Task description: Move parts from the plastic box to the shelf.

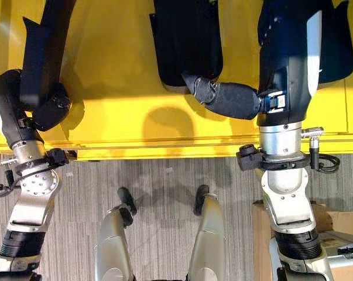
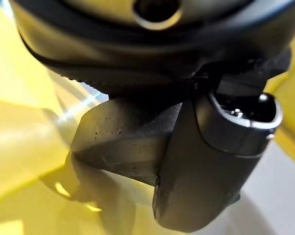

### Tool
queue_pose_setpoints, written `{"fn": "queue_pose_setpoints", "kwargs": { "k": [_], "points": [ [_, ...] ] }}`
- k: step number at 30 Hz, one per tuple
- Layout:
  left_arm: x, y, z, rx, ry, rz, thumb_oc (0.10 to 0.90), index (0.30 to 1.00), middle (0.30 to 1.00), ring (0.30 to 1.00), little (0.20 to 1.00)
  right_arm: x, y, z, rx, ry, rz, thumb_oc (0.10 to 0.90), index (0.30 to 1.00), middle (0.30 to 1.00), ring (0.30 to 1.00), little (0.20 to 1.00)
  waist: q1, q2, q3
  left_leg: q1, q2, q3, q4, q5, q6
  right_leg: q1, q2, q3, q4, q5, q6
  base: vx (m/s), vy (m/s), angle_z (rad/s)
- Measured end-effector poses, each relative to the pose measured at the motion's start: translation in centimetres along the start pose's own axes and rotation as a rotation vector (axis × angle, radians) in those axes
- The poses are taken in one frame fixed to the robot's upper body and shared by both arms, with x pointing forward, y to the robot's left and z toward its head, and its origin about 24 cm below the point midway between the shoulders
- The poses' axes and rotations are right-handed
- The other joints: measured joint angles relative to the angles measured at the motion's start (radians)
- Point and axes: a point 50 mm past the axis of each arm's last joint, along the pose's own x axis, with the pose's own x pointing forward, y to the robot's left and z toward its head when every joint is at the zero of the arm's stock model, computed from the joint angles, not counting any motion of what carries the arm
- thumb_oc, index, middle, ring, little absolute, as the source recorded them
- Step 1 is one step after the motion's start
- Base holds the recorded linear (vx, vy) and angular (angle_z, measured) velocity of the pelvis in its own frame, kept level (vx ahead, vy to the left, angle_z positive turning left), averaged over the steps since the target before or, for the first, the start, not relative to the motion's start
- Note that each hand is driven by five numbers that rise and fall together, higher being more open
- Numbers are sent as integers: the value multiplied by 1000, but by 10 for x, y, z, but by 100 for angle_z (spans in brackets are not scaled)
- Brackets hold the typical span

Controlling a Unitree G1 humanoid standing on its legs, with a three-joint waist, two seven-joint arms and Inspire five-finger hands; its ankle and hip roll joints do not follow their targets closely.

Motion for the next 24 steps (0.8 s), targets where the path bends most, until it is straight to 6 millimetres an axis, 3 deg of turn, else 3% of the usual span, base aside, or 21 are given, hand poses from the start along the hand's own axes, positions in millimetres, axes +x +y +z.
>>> {"fn": "queue_pose_setpoints", "kwargs": {
  "k": [10, 17, 24],
  "points": [
    [19, 8, -22, 90, 140, 68, 400, 300, 300, 300, 300, 10, -1, 14, -8, -100, 25, 900, 1000, 1000, 1000, 1000, -21, 1, 0, 55, 6, 28, 16, -15, -1, 31, 7, 30, 6, -1, 5, 38, 36, -7],
    [34, 17, -40, 21, 310, 186, 400, 300, 300, 300, 300, 17, 6, 18, 0, -132, 81, 900, 1000, 1000, 1000, 1000, -40, 1, 0, 98, 12, 47, 15, -18, -4, 53, 15, 46, 10, -3, 3, 13, 14, -7],
    [45, 18, -42, -64, 375, 256, 400, 300, 300, 300, 300, 22, 13, 23, 22, -161, 123, 900, 1000, 1000, 1000, 1000, -52, 2, -1, 103, 16, 49, 16, -20, -8, 53, 21, 49, 11, -6, 8, 2, -2, -1]
  ]
}}
